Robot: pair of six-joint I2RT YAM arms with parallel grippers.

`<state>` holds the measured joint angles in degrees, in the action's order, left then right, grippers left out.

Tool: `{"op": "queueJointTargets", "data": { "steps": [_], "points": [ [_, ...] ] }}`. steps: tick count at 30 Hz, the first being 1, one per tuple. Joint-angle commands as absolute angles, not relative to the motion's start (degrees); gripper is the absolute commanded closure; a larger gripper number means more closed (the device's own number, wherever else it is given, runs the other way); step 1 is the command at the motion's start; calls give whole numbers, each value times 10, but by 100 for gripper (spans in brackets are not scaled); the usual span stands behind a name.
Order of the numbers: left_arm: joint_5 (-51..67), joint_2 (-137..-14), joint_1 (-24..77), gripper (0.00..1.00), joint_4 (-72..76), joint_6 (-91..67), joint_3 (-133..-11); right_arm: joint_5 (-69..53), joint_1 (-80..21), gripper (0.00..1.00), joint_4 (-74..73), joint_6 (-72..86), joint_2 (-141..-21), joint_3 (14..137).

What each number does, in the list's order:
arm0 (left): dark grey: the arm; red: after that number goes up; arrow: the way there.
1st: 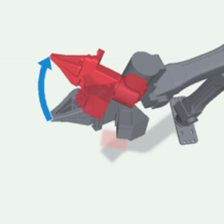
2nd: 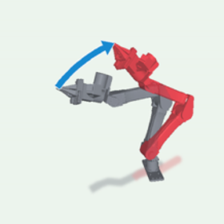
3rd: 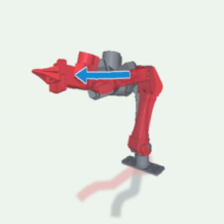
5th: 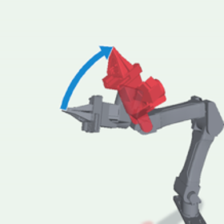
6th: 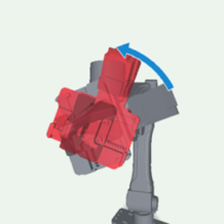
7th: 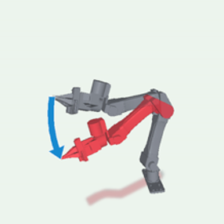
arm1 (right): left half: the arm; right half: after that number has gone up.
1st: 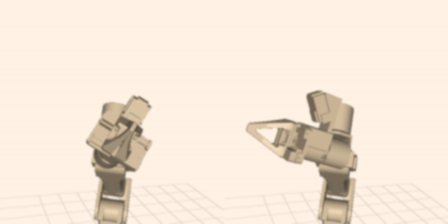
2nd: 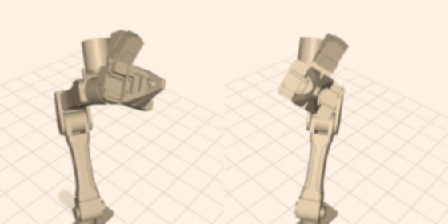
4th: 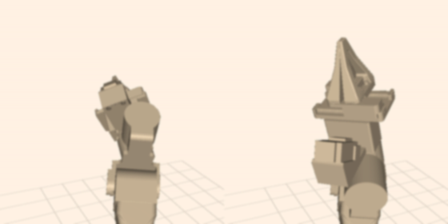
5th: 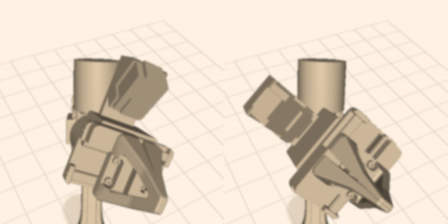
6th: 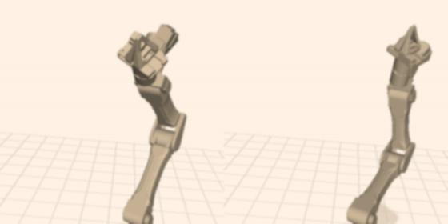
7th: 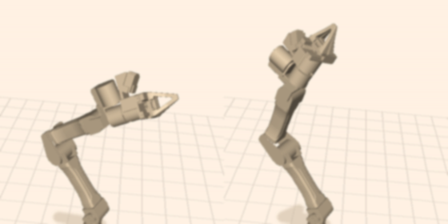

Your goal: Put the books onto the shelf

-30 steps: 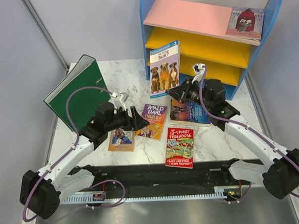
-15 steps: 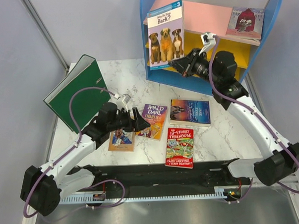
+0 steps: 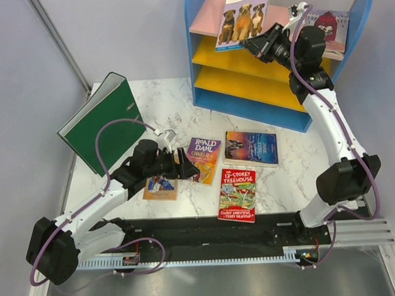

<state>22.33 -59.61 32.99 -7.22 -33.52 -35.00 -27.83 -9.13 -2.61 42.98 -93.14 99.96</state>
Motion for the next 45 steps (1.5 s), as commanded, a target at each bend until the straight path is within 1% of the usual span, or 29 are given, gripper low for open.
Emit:
{"op": "queueJointTargets", "data": {
  "steps": [1, 10, 11, 14, 25, 28, 33, 36, 37, 39, 40, 41, 42, 45],
  "points": [
    [207, -591, 335, 18, -61, -317, -346, -324, -66, 100, 25, 501, -963, 1065],
    [200, -589, 339, 18, -61, -321, -350, -349, -40, 94, 56, 578, -1027, 1100],
    [199, -589, 340, 18, -61, -320, -351, -344, -38, 91, 57, 583, -1030, 1101],
    [196, -585, 340, 18, -62, -321, -349, -341, -32, 86, 69, 597, -1036, 1103],
    [191, -575, 343, 18, -68, -323, -345, -307, -26, 84, 114, 629, -1030, 1094],
    [190, -572, 343, 18, -70, -322, -345, -298, -25, 81, 123, 637, -1030, 1096],
    [188, -568, 344, 18, -74, -323, -344, -294, -25, 79, 126, 645, -1037, 1100],
    [185, -565, 344, 18, -75, -323, -342, -296, -25, 71, 127, 645, -1034, 1084],
    [185, -564, 344, 18, -74, -323, -341, -295, -25, 63, 130, 644, -1028, 1078],
    [185, -564, 344, 18, -75, -323, -340, -294, -25, 56, 136, 643, -1021, 1062],
    [186, -564, 345, 18, -75, -324, -340, -294, -25, 51, 136, 640, -1015, 1057],
    [186, -564, 345, 18, -75, -324, -340, -293, -25, 50, 135, 640, -1013, 1054],
    [185, -562, 345, 18, -76, -324, -339, -292, -25, 46, 134, 640, -1011, 1045],
    [185, -559, 345, 18, -77, -324, -339, -297, -24, 45, 128, 642, -1004, 1034]
  ]
}}
